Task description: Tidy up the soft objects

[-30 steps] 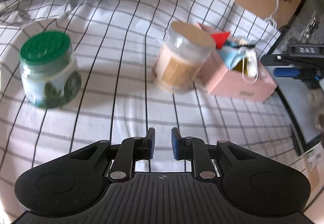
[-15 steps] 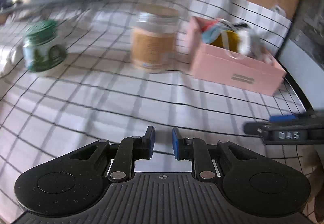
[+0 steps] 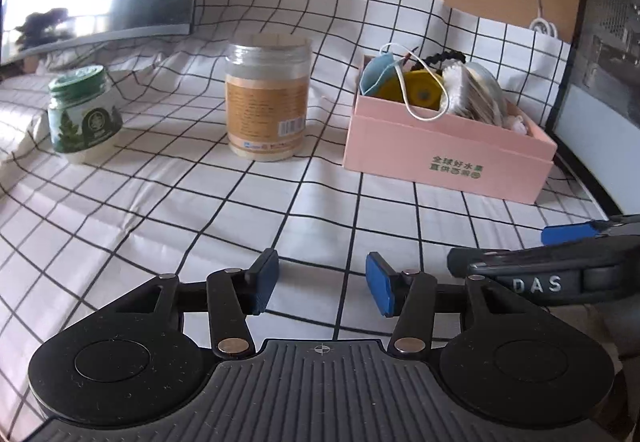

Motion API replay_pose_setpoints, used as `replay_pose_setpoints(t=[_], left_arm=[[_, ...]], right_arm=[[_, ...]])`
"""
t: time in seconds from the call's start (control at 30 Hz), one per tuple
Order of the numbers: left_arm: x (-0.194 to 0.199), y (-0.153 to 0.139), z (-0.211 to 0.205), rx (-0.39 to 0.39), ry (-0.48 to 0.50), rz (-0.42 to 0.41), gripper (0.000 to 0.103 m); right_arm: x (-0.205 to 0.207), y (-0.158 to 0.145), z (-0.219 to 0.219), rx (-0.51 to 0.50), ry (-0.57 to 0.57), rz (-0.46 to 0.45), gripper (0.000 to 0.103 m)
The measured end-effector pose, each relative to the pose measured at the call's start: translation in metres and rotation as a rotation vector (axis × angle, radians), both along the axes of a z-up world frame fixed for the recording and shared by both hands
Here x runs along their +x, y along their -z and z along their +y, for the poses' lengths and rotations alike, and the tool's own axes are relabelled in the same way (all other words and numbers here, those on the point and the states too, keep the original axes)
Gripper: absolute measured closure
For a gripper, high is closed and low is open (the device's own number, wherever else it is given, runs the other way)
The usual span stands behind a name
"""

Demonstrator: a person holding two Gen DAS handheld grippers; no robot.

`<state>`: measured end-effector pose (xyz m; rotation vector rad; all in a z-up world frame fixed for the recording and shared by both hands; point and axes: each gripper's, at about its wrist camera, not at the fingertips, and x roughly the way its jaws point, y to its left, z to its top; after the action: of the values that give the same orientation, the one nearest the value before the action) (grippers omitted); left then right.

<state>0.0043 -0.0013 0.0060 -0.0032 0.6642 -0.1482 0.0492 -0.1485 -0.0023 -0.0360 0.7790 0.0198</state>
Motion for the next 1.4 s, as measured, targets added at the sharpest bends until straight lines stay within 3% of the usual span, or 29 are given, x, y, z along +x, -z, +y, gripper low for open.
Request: replay_pose_setpoints(t=[0.3,1.4], left_arm=[[0.0043,0.0021,-0.0054,0.054,0.007,-0.013,0.05],[0.004,0.0023,-0.0076,0.065,0.009,-0.012,0.05]], right_arm=[[-0.0078,0.0054,-0.0037,0.001,0.023,-0.084,0.0],[-0.0078,0.0049,-0.0034,0.001,0.023,-0.084,0.0]])
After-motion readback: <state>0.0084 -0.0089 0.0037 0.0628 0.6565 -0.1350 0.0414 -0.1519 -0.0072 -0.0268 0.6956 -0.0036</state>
